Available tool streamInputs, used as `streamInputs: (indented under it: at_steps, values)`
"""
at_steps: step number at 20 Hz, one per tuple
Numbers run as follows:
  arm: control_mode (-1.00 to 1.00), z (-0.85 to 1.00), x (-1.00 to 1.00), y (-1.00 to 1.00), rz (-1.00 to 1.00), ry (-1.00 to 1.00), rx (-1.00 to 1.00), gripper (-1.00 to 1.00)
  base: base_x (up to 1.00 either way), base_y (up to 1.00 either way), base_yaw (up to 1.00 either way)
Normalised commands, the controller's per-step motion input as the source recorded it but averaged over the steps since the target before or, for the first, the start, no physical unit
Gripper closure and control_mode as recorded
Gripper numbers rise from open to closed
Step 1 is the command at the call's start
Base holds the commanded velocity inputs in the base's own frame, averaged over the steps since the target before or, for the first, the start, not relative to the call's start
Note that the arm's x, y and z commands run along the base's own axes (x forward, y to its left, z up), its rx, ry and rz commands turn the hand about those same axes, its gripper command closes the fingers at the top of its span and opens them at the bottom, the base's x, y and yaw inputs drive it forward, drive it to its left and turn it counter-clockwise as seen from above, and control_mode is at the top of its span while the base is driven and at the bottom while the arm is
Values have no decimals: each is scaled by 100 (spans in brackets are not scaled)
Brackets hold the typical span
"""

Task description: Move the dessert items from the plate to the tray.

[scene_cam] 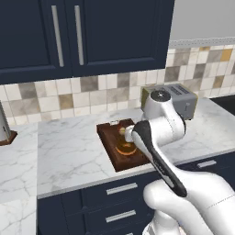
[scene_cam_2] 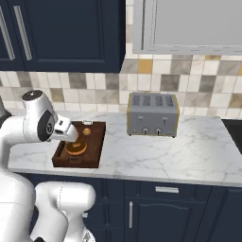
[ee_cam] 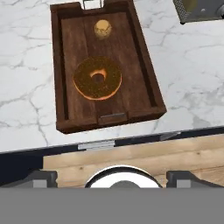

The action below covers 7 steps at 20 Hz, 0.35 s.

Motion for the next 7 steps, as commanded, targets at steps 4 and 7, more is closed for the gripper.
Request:
streamInputs:
  at_steps: [4, 7]
  values:
    - [-100, -6, 3, -100, 13, 1, 7, -100, 0, 0, 0]
    - [-100, -1, 0, -100, -3, 4, 17, -100, 0, 0, 0]
